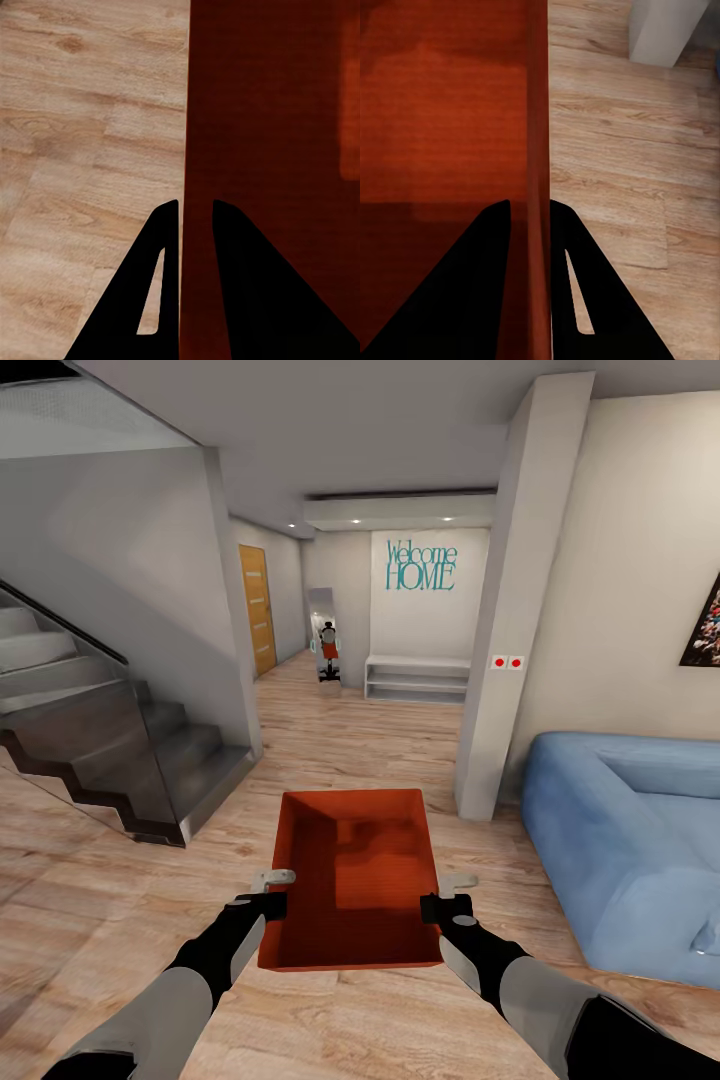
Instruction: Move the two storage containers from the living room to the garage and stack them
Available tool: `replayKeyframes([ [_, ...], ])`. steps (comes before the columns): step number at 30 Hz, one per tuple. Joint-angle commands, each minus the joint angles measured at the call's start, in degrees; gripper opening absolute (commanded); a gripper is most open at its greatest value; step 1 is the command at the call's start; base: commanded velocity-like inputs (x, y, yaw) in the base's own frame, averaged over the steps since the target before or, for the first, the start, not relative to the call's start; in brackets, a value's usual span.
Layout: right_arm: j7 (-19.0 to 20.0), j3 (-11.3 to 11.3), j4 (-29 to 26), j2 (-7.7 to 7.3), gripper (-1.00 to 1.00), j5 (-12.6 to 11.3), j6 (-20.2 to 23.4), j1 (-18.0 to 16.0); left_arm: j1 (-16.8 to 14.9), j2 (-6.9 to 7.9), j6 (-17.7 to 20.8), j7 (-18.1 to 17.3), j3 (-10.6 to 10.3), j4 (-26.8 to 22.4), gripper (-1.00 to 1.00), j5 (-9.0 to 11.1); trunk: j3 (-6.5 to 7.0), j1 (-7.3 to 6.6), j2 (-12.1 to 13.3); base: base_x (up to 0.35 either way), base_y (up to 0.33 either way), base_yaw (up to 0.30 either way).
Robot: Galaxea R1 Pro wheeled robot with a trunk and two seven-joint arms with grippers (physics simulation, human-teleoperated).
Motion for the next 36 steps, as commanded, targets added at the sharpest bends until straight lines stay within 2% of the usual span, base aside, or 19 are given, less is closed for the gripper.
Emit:
replayKeyframes([
  [1,-0.2,0.2,4.0,-0.66,-1.00,-0.1,-0.4,-0.1,-0.1,0.08,0.5,0.7,0.5,-0.1,-1.00,-0.7,-0.13,0.04,-0.1,0.000,0.000,0.000],
  [13,-0.2,0.2,4.0,-0.66,-1.00,-0.1,-0.4,-0.1,-0.1,0.04,0.5,0.7,0.5,0.0,-1.00,-0.7,-0.13,0.04,-0.1,0.045,0.000,0.000],
  [36,-0.3,0.2,4.0,-0.67,-1.00,-0.1,-0.4,-0.1,-0.1,0.13,0.5,0.8,0.5,0.2,-1.00,-0.7,-0.13,0.04,-0.1,0.311,0.000,0.000],
])
